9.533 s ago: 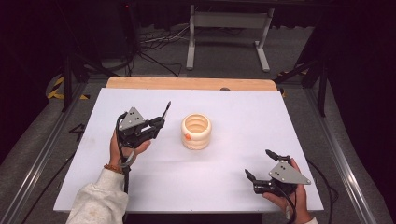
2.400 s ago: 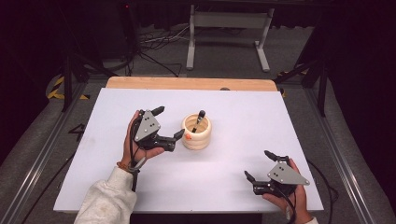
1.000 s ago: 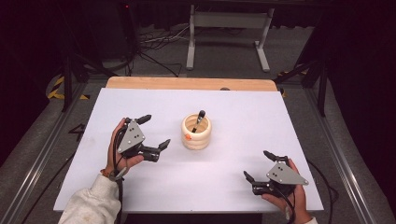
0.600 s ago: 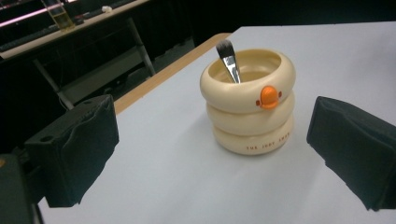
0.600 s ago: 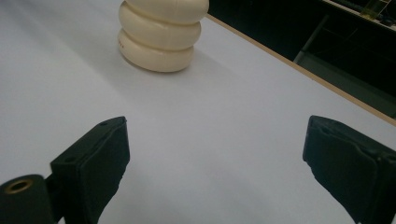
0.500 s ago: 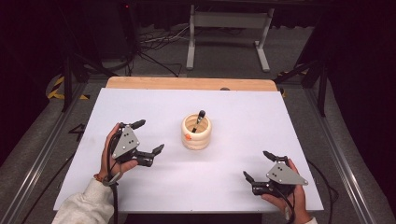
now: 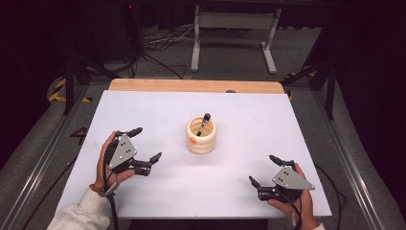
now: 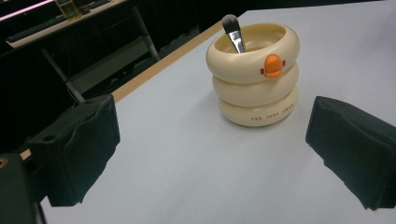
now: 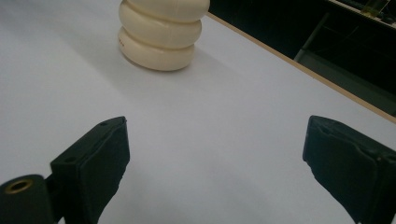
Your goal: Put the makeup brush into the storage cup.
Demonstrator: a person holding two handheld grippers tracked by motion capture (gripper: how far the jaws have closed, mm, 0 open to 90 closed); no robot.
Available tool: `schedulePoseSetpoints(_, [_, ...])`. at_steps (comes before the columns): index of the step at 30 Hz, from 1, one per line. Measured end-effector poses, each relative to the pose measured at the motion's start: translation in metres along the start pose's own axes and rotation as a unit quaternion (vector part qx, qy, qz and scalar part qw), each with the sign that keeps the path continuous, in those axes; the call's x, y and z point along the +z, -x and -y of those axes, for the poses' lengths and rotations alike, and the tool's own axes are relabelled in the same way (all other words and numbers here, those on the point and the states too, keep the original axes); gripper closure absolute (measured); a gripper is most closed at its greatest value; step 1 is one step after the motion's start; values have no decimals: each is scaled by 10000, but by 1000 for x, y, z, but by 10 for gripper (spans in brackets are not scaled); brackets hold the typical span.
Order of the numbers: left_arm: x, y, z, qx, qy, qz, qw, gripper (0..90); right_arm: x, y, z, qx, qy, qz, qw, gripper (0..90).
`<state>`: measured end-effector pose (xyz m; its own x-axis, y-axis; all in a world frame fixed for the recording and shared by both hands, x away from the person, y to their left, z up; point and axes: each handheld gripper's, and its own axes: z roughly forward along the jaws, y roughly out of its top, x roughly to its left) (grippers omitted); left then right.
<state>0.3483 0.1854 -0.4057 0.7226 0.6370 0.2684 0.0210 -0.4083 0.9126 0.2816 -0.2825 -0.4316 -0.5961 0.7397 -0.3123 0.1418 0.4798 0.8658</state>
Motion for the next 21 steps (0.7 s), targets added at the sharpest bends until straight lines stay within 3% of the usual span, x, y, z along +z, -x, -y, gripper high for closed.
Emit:
schedulePoseSetpoints(9, [-9, 2, 8, 8, -91, 21, 10000, 39, 0, -1, 0, -12, -17, 9, 10000, 83])
schedulePoseSetpoints(21, [-24, -2, 22, -34, -172, -132, 9998, 43, 2, -1, 0, 21, -49, -8, 10000, 84])
